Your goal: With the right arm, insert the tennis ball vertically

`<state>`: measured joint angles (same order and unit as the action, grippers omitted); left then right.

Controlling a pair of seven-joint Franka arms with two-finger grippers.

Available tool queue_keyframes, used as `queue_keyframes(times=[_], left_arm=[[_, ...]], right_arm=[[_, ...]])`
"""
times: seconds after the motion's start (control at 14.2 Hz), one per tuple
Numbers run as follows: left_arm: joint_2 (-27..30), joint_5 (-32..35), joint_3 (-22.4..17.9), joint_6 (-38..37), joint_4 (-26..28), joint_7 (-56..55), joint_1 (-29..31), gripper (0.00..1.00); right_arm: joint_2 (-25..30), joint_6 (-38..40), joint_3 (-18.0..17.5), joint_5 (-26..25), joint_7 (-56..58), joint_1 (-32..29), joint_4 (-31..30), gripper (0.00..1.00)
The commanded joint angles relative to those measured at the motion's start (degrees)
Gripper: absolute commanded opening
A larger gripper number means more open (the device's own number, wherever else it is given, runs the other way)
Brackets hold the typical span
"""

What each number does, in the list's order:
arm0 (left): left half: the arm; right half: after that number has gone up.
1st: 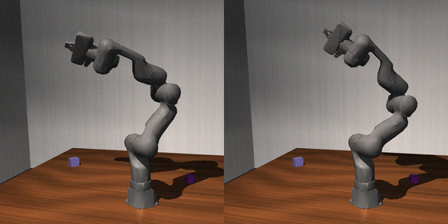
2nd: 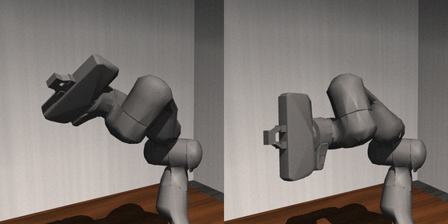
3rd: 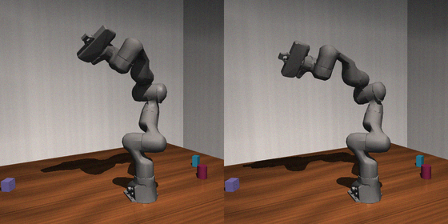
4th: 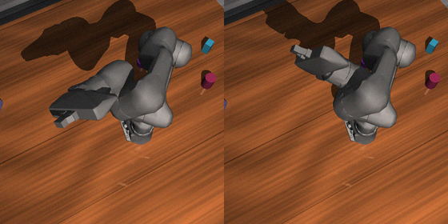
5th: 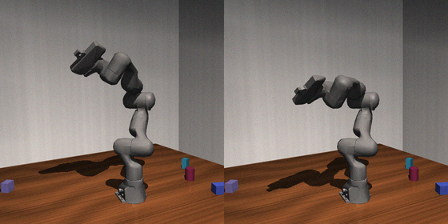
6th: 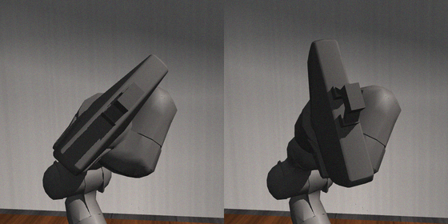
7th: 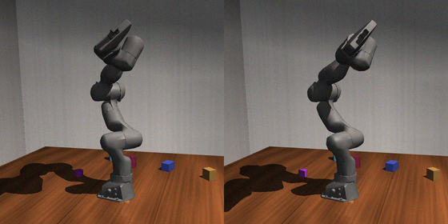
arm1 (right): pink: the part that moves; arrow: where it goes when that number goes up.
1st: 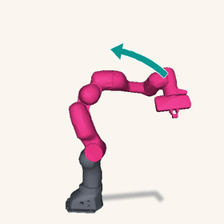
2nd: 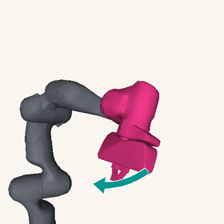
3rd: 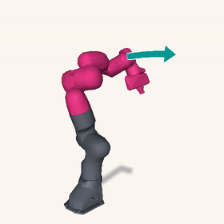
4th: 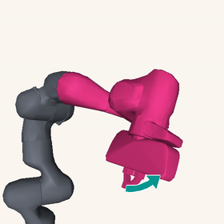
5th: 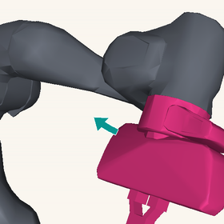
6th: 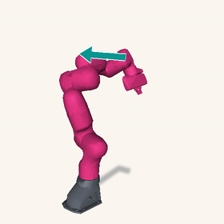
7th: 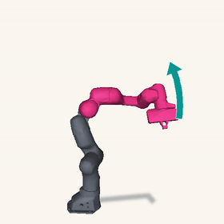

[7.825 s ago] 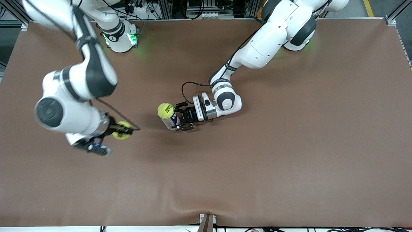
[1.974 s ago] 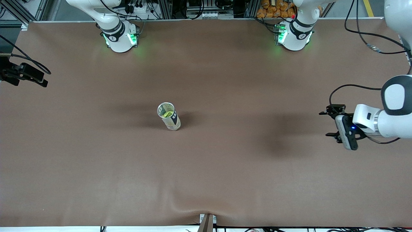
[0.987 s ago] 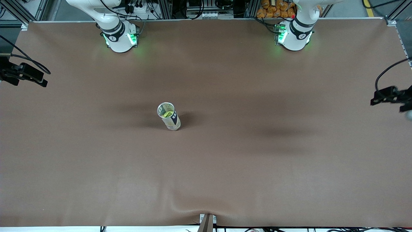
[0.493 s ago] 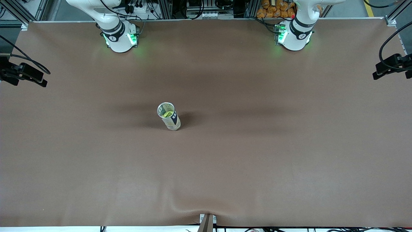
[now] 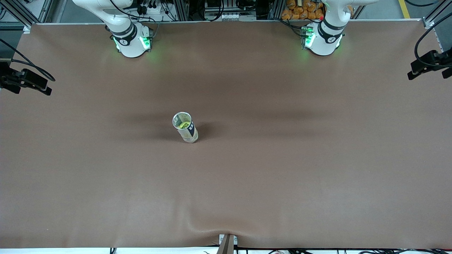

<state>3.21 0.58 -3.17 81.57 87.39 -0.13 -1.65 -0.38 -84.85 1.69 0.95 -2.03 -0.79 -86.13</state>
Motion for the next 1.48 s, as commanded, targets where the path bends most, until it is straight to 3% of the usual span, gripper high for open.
queue_keyframes(times=[0.0,0.28,0.78,0.99,1.41], left_arm=[[2.51,-0.67,-0.08,2.11,3.31,0.39,0.24,1.00],[0.75,-0.06,-0.08,2.63,-0.20,1.62,0.24,1.00],[0.57,-0.41,0.27,2.46,0.15,2.15,0.24,1.00],[0.48,-0.23,3.24,2.02,0.93,2.41,0.16,1.00],[0.31,-0.32,3.61,2.02,0.67,1.36,0.16,1.00]], right_arm=[[0.03,0.03,-0.46,-0.51,-0.34,-0.88,0.35,1.00],[-0.06,0.12,-0.46,-0.68,-0.70,-0.35,0.35,1.00],[-0.14,-0.05,-0.46,-0.59,-0.70,-0.70,0.35,1.00],[-0.15,0.12,-0.55,-0.68,-0.61,-0.35,0.35,1.00],[-0.41,0.12,-0.55,-0.68,-0.69,-0.44,0.26,1.00]])
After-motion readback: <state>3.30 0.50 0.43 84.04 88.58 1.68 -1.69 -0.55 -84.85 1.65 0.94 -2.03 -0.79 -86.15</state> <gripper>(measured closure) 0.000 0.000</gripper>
